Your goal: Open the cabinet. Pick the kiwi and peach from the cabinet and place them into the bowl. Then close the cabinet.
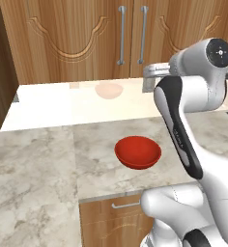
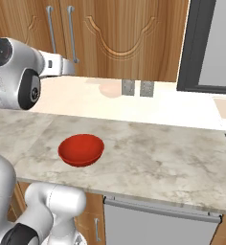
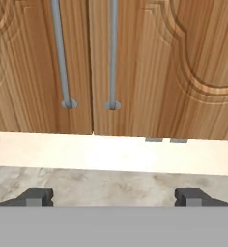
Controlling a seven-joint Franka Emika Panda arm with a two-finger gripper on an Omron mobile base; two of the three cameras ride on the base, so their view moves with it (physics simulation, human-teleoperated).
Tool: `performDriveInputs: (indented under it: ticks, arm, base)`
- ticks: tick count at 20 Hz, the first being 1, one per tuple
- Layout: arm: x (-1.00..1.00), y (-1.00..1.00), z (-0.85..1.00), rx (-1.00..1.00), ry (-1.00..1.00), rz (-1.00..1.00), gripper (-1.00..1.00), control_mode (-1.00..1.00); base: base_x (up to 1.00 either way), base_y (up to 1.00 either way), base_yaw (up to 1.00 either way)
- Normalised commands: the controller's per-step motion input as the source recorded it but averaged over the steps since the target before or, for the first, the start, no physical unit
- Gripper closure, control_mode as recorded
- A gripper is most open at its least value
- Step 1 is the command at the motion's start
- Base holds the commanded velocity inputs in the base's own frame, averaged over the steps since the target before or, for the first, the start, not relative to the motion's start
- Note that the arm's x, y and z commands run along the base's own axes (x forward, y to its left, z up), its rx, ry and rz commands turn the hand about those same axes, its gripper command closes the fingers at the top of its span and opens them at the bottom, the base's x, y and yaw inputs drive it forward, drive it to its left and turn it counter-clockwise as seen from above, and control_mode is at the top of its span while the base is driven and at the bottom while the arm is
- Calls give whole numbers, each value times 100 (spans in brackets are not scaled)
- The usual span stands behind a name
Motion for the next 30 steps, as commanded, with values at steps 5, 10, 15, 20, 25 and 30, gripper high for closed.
performDriveInputs:
  ticks: [5,10,15,20,25,30]
  arm:
    - [24,0,21,0,-12,0,-100,-100]
    - [35,0,18,0,-5,0,-100,-100]
    - [47,0,8,0,0,0,-100,-100]
    - [51,4,4,0,0,0,-100,-100]
    - [54,4,0,0,0,0,-100,-100]
    - [52,0,0,0,0,0,-100,-100]
  base:
    - [0,0,0]
    - [0,0,0]
    - [0,0,0]
    - [0,0,0]
    - [0,0,0]
    - [0,0,0]
